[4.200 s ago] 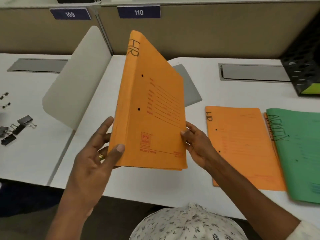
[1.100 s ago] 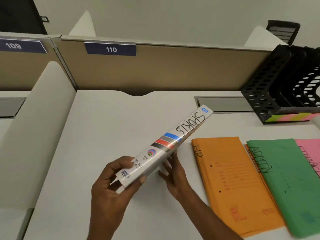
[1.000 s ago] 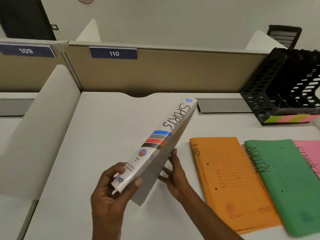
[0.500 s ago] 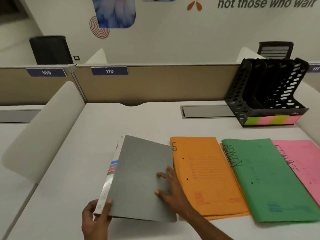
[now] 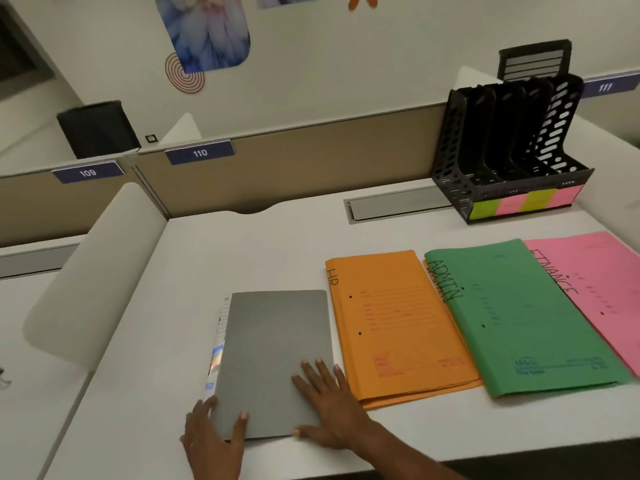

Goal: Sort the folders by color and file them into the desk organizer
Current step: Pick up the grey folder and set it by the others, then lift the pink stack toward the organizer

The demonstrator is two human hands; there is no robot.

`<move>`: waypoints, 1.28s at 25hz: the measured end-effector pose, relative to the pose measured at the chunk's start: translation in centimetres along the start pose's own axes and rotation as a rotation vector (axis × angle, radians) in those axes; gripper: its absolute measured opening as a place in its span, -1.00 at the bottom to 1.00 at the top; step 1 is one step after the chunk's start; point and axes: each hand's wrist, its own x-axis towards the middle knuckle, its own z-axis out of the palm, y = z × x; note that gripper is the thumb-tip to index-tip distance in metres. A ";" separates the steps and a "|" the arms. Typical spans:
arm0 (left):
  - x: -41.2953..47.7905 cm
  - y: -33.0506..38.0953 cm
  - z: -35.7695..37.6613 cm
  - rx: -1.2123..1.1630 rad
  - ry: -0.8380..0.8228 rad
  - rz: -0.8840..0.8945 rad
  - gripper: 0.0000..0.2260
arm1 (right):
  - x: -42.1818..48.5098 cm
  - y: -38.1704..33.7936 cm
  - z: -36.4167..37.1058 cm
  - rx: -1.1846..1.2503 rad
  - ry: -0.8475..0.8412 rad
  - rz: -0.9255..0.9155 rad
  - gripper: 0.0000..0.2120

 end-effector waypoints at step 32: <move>-21.5 25.2 25.2 0.199 -0.634 1.084 -0.43 | -32.1 22.8 -5.5 0.286 0.697 0.687 -0.36</move>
